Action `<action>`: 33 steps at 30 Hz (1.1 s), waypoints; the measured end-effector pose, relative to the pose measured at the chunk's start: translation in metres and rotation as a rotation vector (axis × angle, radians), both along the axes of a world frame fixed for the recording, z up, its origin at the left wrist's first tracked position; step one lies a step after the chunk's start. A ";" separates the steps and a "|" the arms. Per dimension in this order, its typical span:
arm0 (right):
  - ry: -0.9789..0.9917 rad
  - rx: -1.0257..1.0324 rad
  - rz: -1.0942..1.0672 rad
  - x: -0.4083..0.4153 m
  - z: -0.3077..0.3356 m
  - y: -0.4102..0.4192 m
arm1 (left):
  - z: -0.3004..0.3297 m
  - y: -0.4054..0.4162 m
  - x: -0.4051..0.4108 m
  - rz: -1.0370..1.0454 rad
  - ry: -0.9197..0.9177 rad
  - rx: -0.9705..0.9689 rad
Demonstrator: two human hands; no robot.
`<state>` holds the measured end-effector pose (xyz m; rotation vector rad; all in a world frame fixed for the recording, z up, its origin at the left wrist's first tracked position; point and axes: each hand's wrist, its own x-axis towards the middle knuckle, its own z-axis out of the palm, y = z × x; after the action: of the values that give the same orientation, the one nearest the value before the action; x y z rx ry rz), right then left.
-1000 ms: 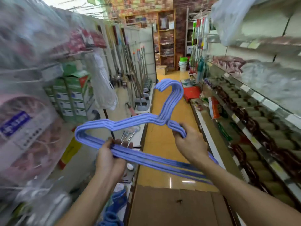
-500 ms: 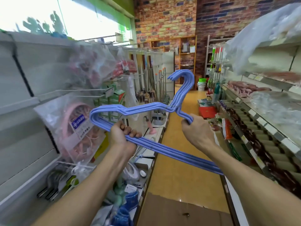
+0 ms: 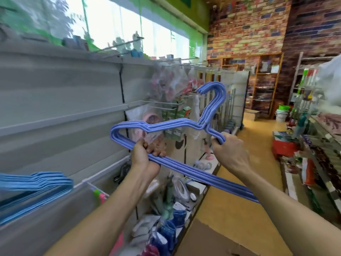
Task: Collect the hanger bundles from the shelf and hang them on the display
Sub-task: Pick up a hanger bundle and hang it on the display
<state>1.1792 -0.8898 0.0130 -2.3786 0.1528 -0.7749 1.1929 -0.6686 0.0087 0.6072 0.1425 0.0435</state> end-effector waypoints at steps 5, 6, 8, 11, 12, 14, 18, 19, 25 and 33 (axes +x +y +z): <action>-0.032 0.013 0.148 -0.002 0.011 0.049 | 0.012 0.049 -0.034 0.169 -0.016 -0.012; -0.030 0.013 0.186 -0.001 0.014 0.059 | 0.014 0.058 -0.040 0.197 -0.020 -0.016; -0.025 0.011 0.251 0.001 0.018 0.077 | 0.017 0.076 -0.053 0.257 -0.023 -0.019; -0.047 0.027 0.366 0.005 0.025 0.105 | 0.027 0.098 -0.074 0.354 -0.021 -0.025; -0.049 0.033 0.401 0.006 0.028 0.114 | 0.031 0.104 -0.081 0.387 -0.023 -0.026; -0.058 0.022 0.460 0.006 0.034 0.130 | 0.037 0.115 -0.095 0.454 -0.029 -0.021; -0.085 -0.001 0.580 -0.001 0.041 0.159 | 0.040 0.131 -0.125 0.583 -0.036 -0.014; -0.082 0.002 0.610 -0.003 0.040 0.166 | 0.039 0.135 -0.134 0.615 -0.036 -0.016; -0.058 0.049 0.857 -0.030 0.026 0.217 | 0.024 0.158 -0.199 0.791 -0.034 -0.033; -0.033 0.041 1.217 -0.093 0.005 0.301 | 0.007 0.196 -0.305 1.058 -0.015 -0.056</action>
<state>1.0859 -0.5885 0.0185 -1.8904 -1.1589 -0.1859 0.8876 -0.4723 0.0154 0.4196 0.4363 1.0628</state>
